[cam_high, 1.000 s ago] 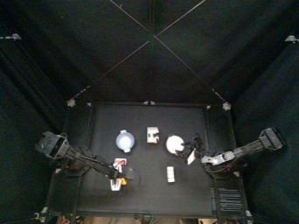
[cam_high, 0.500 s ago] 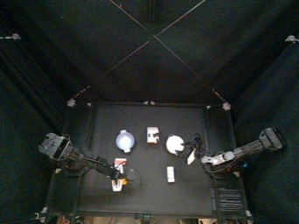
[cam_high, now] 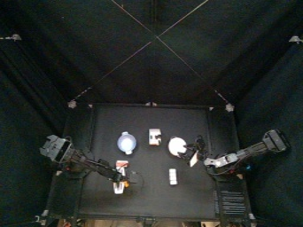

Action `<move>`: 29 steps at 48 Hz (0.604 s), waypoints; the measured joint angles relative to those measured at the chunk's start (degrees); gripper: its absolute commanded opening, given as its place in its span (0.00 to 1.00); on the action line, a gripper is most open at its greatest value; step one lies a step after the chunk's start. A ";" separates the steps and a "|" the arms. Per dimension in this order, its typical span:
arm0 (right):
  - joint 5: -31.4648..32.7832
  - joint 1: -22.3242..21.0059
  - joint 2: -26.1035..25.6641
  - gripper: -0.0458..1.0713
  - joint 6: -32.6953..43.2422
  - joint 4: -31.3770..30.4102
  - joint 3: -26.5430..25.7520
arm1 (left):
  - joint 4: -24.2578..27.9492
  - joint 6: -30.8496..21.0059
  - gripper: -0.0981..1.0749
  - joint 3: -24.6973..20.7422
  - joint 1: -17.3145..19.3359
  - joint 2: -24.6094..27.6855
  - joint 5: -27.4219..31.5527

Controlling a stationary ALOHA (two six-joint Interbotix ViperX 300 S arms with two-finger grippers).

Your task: Grab squash

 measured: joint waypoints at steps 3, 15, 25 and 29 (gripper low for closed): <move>0.09 0.00 0.09 0.89 -0.09 0.00 0.00 | 0.00 0.00 0.75 -0.09 0.09 0.00 0.18; 0.09 0.00 0.00 0.89 0.00 0.00 0.00 | 0.18 -0.18 0.75 -2.37 0.09 -1.85 3.96; 0.00 0.00 0.00 0.89 -0.09 0.00 -0.09 | 0.97 -0.26 0.75 -3.08 0.18 -2.64 4.75; 0.09 0.00 0.00 0.89 -0.18 0.00 0.00 | 1.23 -0.26 0.75 -3.25 0.09 -2.64 4.83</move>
